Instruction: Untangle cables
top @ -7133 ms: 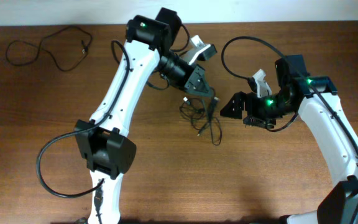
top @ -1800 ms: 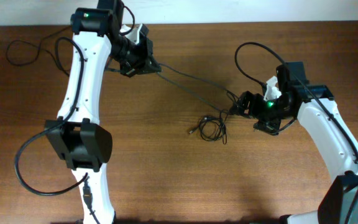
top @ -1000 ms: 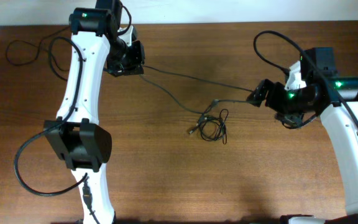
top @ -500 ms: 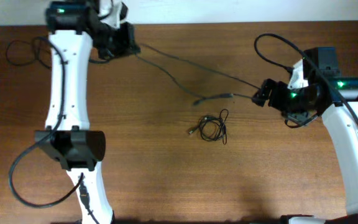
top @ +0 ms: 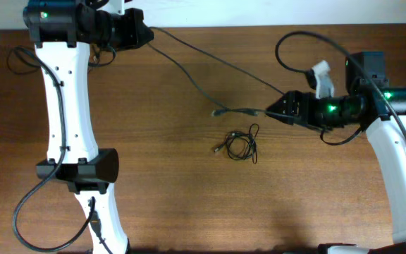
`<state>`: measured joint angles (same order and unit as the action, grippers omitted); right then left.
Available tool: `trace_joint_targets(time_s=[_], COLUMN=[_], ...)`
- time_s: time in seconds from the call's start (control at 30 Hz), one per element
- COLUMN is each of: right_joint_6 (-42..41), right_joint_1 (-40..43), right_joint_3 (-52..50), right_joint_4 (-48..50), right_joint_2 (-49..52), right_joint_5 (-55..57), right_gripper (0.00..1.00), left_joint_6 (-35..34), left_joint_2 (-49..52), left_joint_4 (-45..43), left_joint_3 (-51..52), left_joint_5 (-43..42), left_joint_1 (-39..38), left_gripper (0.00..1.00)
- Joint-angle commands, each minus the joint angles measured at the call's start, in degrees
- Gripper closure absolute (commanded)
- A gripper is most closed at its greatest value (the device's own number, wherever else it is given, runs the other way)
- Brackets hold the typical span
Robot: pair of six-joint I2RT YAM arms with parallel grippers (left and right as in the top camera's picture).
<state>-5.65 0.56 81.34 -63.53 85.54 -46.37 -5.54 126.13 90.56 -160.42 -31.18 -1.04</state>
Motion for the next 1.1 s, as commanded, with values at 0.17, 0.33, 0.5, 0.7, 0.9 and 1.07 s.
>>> trace_joint_targets(time_s=[0.17,0.33,0.5,0.7,0.9,1.07], right_joint_6=[-5.0,-18.8,-26.4,-11.6,-9.4,-8.3], right_joint_1=[0.2,0.2,0.2,0.2,0.2,0.2], right_joint_3=[0.6,0.6,0.6,0.6,0.6,0.6], right_joint_4=[6.0,-0.1,-4.5,1.5,3.7,4.2], right_joint_2=[-1.0,-1.0,-1.0,-1.0,-1.0,-1.0], right_joint_5=[-9.7,21.6,40.0,12.4,4.3,4.3], right_gripper=[0.02,0.01,0.02,0.02,0.01,0.01], left_joint_6=[1.4,-0.3,-8.0,-9.0,6.1,16.5], left_joint_2=[-0.4,-0.4,-0.4,-0.4,-0.4,-0.4], left_joint_4=[5.9,6.2,6.1,5.5,5.0,6.1], left_joint_3=[-0.9,-0.9,-0.9,-0.9,-0.9,-0.9], left_joint_5=[4.3,34.5,43.9,32.7,8.8,-14.9], left_joint_1=[0.0,-2.9,-3.1,-3.1,-3.5,-4.5], left_gripper=[1.00,1.00,1.00,1.00,1.00,1.00])
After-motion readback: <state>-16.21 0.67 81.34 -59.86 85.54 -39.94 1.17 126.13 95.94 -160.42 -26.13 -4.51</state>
